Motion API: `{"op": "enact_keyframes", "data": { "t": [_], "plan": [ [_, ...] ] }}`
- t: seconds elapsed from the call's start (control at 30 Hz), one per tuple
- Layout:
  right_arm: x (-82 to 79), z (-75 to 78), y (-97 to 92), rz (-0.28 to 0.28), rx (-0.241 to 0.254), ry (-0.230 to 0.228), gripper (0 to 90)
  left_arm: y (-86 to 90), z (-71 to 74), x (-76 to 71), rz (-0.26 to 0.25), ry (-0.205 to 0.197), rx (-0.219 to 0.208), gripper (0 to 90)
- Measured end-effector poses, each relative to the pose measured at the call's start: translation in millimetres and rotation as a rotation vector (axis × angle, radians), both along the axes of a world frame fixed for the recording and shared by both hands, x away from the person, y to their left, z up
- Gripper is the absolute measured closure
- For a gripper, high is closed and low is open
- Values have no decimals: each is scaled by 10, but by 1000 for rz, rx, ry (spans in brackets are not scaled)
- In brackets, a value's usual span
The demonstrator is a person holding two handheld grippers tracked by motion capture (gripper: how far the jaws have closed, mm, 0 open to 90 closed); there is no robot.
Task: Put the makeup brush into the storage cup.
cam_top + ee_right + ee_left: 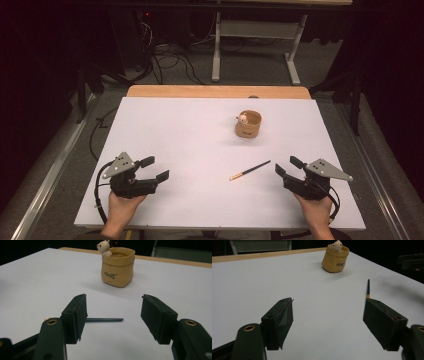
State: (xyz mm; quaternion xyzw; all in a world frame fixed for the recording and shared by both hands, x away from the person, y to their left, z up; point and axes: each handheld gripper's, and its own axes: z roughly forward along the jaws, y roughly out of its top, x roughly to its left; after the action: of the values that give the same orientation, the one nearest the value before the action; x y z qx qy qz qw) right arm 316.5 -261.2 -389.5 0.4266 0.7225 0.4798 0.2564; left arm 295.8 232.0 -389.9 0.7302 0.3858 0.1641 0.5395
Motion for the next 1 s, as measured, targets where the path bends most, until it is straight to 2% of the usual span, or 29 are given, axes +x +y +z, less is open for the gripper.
{"op": "enact_keyframes", "data": {
  "t": [1.0],
  "plan": [
    [-8,-2,26,14,-18,-12,377,-6,-1,-10,-6,1,-4,248]
  ]
}}
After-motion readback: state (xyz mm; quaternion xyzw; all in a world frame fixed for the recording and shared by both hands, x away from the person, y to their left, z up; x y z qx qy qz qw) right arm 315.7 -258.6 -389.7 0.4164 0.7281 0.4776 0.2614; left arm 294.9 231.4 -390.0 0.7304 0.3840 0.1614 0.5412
